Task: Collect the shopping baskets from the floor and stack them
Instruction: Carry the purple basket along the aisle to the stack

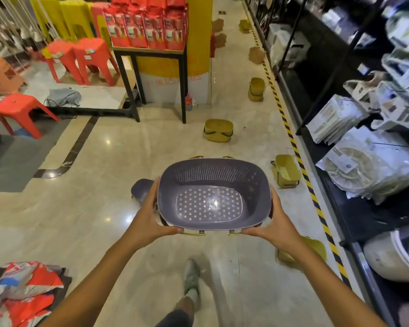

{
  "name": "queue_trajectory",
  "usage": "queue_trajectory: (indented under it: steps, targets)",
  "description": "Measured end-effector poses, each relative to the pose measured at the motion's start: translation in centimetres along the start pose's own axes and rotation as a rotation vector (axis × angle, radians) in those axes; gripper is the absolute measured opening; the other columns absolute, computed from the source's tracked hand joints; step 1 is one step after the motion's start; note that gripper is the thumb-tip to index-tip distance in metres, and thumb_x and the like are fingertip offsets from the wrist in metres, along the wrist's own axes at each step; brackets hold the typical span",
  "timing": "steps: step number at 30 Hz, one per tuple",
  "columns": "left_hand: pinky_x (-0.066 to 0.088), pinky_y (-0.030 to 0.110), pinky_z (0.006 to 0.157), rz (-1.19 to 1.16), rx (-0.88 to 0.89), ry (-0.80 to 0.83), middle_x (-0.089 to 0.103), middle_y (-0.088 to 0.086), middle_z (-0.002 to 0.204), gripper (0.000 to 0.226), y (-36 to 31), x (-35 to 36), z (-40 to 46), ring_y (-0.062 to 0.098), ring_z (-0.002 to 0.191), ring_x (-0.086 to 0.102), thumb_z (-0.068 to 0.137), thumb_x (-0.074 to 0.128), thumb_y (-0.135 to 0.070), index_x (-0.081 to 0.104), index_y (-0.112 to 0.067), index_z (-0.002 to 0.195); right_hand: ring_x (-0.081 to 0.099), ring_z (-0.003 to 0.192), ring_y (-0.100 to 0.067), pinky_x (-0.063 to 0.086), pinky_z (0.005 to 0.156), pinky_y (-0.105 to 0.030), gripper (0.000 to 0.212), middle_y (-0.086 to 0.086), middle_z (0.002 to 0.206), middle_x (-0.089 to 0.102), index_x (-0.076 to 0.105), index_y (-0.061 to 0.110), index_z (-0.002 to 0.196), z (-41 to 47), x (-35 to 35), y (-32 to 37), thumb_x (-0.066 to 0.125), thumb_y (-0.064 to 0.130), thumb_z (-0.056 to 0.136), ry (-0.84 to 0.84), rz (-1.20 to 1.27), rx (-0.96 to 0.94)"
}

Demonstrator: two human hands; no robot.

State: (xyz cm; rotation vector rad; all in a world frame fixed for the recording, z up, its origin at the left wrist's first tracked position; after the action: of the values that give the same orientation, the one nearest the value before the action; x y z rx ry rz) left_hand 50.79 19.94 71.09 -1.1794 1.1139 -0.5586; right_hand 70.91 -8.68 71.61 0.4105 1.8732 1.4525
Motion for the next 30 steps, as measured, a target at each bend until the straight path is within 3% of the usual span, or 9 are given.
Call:
queue_trajectory:
  steps: [2,3,6,8,13,19,23,26,30]
  targets:
    - [0.054,0.021,0.096,-0.044,-0.001,0.018,0.03,-0.032,0.155,0.14,0.2,-1.0,4.0,-0.004,0.135,0.046,0.056,0.098,-0.043,0.001,-0.05,0.156,0.043,0.133,0.009,0.047,0.095,-0.011,0.135,0.034,0.147,0.038,0.006,0.054,0.151,4.1,-0.6,0.5,0.099,0.039,0.054,-0.013,-0.011,-0.004]
    - [0.055,0.021,0.094,-0.061,-0.012,0.032,0.032,-0.03,0.155,0.139,0.2,-1.5,6.2,-0.003,0.135,0.047,0.056,0.099,-0.039,0.002,-0.051,0.156,0.044,0.132,0.009,0.047,0.093,-0.009,0.134,0.033,0.148,0.039,0.007,0.055,0.151,6.1,-0.8,0.8,0.099,0.039,0.055,-0.016,-0.017,0.005]
    - [0.05,0.038,0.105,-0.076,-0.019,0.073,0.035,-0.017,0.158,0.141,-0.2,-2.8,13.1,0.008,0.141,0.045,0.058,0.099,-0.024,0.001,-0.044,0.158,0.046,0.131,0.007,0.048,0.092,-0.01,0.13,0.03,0.148,0.042,0.009,0.056,0.15,11.8,-2.0,2.0,0.098,0.04,0.057,-0.05,-0.025,0.029]
    - [0.046,0.04,0.111,-0.079,0.015,0.096,0.035,-0.022,0.157,0.141,-0.8,-3.2,17.7,0.004,0.141,0.042,0.059,0.099,-0.023,0.001,-0.039,0.159,0.046,0.132,0.006,0.05,0.096,-0.015,0.128,0.03,0.148,0.041,0.01,0.056,0.15,15.1,-3.2,2.5,0.097,0.04,0.058,-0.083,-0.042,0.017]
    - [0.042,0.006,0.099,-0.065,0.095,0.176,0.034,-0.035,0.151,0.129,-3.0,-1.9,28.0,-0.009,0.137,0.041,0.062,0.097,-0.029,0.009,-0.052,0.154,0.05,0.129,0.005,0.051,0.098,-0.025,0.127,0.031,0.143,0.046,0.013,0.051,0.152,21.8,-7.6,2.3,0.097,0.034,0.058,-0.157,-0.044,0.041]
    - [0.047,0.008,0.093,-0.063,0.138,0.236,0.041,-0.041,0.143,0.13,-4.4,1.8,41.5,-0.013,0.129,0.046,0.06,0.097,-0.013,0.013,-0.058,0.148,0.047,0.127,0.012,0.048,0.087,-0.006,0.129,0.035,0.143,0.043,0.013,0.054,0.151,31.7,-14.1,-1.5,0.098,0.035,0.057,-0.228,-0.009,0.091]
    - [0.043,0.001,0.089,-0.051,0.155,0.248,0.039,-0.043,0.142,0.126,-5.5,5.0,52.0,-0.017,0.128,0.044,0.061,0.097,-0.013,0.017,-0.071,0.14,0.046,0.13,0.008,0.048,0.087,-0.006,0.128,0.03,0.148,0.041,0.015,0.05,0.152,40.2,-19.4,-4.4,0.099,0.036,0.056,-0.238,0.006,0.1]
    - [0.042,0.002,0.093,-0.02,0.157,0.259,0.035,-0.035,0.15,0.128,-7.5,7.6,59.5,-0.013,0.134,0.041,0.06,0.097,-0.021,0.013,-0.06,0.148,0.045,0.131,0.01,0.046,0.087,-0.005,0.129,0.031,0.148,0.04,0.014,0.05,0.152,46.4,-23.9,-5.9,0.098,0.043,0.054,-0.25,-0.002,0.101]
    - [0.038,0.001,0.096,0.007,0.163,0.275,0.031,-0.027,0.157,0.134,-9.4,10.1,69.0,-0.009,0.138,0.039,0.06,0.099,-0.018,0.009,-0.039,0.158,0.047,0.124,0.016,0.048,0.087,-0.016,0.131,0.038,0.142,0.042,0.011,0.057,0.149,54.3,-30.2,-6.4,0.098,0.048,0.051,-0.239,-0.021,0.11]
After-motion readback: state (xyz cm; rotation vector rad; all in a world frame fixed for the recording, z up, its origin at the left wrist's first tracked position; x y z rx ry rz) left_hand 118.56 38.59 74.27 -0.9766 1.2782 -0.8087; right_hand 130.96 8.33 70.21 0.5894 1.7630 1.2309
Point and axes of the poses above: each hand's wrist, its own z-axis towards the middle knuckle, its own x-axis out of the palm, y = z × x, the point moved 4 cm from there along z, towards the middle knuckle
